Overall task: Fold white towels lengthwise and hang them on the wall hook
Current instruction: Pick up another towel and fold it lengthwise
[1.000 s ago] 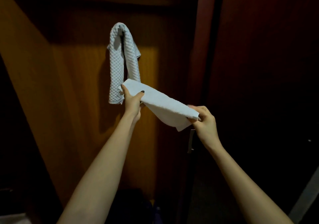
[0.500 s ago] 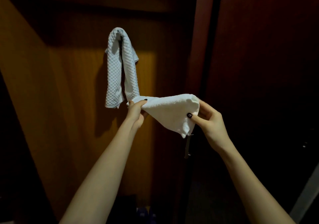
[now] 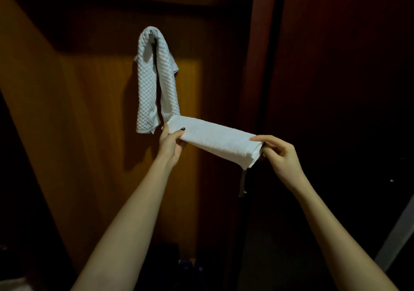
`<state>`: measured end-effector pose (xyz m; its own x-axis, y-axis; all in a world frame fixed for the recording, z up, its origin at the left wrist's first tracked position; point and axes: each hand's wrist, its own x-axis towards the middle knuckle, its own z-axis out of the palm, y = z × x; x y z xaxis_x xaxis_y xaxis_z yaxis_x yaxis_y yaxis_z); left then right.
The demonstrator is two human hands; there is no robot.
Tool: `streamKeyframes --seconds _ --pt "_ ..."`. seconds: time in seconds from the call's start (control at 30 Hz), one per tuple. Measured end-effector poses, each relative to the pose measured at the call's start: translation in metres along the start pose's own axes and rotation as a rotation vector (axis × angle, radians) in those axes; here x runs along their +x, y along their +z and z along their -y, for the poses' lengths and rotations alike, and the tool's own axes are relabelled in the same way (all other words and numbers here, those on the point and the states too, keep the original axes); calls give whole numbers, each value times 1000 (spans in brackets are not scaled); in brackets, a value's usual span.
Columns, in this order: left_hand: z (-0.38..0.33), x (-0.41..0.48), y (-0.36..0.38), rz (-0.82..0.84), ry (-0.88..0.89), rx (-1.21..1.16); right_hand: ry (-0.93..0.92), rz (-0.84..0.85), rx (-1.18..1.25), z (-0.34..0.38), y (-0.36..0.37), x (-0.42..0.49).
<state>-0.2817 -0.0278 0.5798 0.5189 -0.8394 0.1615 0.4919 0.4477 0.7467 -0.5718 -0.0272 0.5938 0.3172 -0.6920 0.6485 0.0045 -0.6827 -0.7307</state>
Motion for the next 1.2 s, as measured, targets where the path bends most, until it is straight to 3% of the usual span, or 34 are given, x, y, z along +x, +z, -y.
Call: streamKeyframes --seconds 0.23,0.33,0.53,0.7,1.0,1.2 --pt "0 4 -13 -117 16 55 136 -107 43 -18 8 10" --pt "-8 6 -17 -144 45 46 113 -159 13 -22 10 15" --pt "-35 11 -28 4 10 225 87 -111 -182 -27 3 40" --pt "-72 11 -34 103 -38 496 79 -151 -176 -15 14 68" --pt "-166 34 -54 213 154 597 -19 -20 -112 18 56 132" --pt "-216 58 -40 103 350 594 -169 -66 -203 37 88 201"
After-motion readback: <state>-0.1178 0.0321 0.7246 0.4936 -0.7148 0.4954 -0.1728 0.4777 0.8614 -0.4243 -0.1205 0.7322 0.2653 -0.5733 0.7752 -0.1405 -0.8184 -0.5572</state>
